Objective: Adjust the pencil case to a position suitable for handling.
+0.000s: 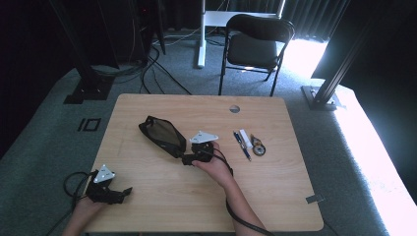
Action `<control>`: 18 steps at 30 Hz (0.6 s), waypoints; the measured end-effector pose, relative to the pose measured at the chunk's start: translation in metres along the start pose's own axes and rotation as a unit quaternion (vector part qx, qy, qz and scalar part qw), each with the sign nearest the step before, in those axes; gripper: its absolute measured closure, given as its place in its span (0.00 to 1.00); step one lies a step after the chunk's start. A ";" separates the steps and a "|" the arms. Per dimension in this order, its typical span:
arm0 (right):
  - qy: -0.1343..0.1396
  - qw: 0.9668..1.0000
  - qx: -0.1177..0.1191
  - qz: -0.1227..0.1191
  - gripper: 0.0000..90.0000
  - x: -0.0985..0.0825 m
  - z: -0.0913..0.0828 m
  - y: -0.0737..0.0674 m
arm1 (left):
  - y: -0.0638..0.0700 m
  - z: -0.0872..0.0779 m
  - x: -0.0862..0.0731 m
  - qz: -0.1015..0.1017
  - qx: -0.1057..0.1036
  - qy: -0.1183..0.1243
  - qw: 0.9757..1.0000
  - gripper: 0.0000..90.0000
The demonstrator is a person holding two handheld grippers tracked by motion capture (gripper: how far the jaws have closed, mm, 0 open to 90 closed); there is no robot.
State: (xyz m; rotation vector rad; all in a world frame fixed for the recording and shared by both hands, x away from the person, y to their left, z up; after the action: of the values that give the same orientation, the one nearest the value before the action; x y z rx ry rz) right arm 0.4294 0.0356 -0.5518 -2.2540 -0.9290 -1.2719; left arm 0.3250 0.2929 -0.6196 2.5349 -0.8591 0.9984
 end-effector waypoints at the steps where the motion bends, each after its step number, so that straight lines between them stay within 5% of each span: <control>1: -0.006 1.000 0.000 -0.002 0.36 -0.001 0.001 0.000 | 0.000 0.000 0.000 0.000 0.000 0.000 1.000 0.02; 7: 0.005 1.000 -0.014 -0.003 0.38 0.004 0.004 0.005 | 0.000 0.000 0.000 0.000 0.000 0.000 1.000 0.02; 10: -0.007 1.000 0.002 -0.001 0.49 0.005 0.008 0.000 | 0.000 0.000 0.000 0.000 0.000 0.000 1.000 0.02; 18: -0.025 0.999 -0.015 0.014 0.66 0.008 0.014 0.002 | 0.000 0.000 0.000 0.000 0.000 0.000 1.000 0.02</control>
State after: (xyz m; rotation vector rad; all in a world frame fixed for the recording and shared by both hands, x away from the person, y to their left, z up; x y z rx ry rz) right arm 0.4419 0.0460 -0.5526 -2.3229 -0.8982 -1.2300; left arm 0.3250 0.2929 -0.6196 2.5349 -0.8595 0.9985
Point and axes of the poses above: each handheld gripper's, and its own axes: z roughly forward along the jaws, x roughly out of its top, y roughly to its right, the point moved 9 cm from there along z, roughly forward along the jaws, and after that the axes turned 5 degrees about -x, right-handed, at the moved point
